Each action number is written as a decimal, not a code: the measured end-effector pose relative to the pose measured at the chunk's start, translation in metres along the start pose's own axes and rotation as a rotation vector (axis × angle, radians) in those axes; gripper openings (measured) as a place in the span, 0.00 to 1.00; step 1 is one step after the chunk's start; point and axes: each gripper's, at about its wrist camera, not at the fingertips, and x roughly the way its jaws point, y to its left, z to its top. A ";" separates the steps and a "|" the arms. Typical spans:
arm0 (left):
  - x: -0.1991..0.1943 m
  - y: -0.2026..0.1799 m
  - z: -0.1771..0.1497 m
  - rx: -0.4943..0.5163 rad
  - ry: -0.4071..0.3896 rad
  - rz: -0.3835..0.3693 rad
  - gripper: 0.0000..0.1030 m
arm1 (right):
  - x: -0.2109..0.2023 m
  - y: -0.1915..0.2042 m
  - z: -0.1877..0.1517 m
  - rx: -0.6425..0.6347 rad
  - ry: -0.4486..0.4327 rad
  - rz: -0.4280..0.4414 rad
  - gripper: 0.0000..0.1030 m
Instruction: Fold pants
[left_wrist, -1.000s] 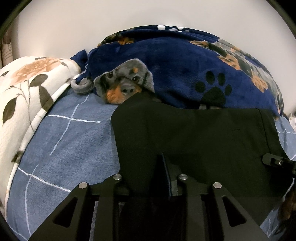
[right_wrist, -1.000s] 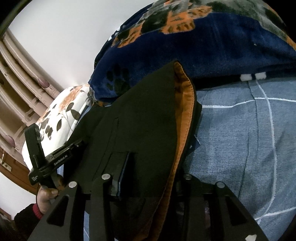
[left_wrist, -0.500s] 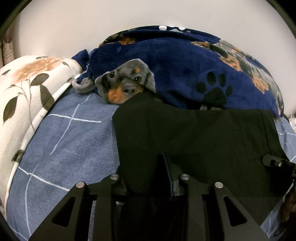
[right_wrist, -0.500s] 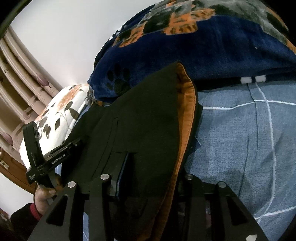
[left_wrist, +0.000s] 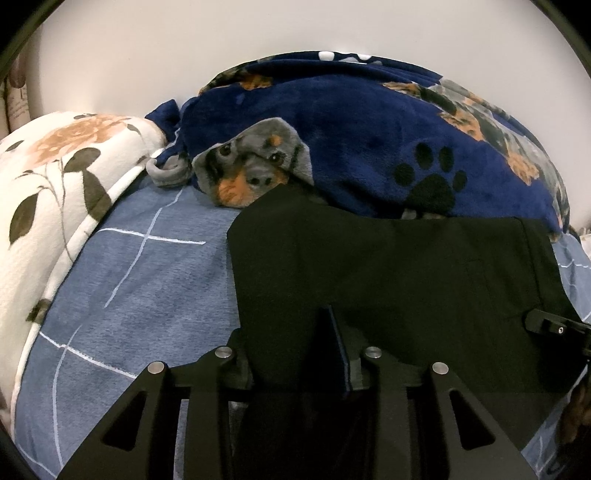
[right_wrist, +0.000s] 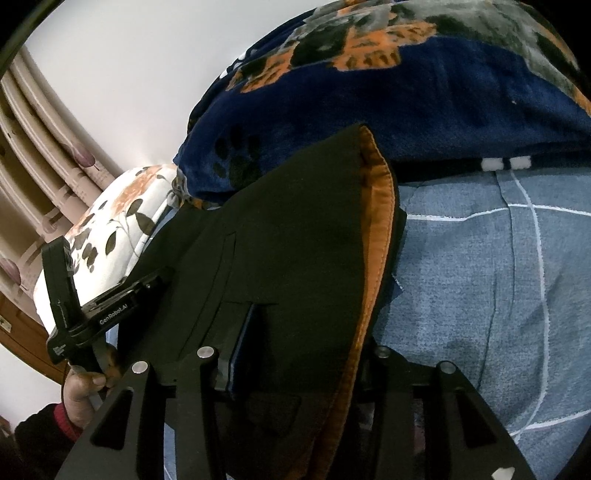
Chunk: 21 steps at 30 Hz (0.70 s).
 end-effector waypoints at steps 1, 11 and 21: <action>0.000 0.000 0.000 0.000 0.000 0.001 0.33 | 0.000 0.000 0.000 -0.001 0.000 -0.001 0.38; 0.000 0.000 0.000 0.001 -0.002 0.006 0.35 | 0.001 0.000 0.000 -0.004 0.001 -0.001 0.39; 0.000 0.001 0.000 0.000 -0.003 0.012 0.38 | 0.001 0.000 0.000 -0.005 0.001 -0.001 0.41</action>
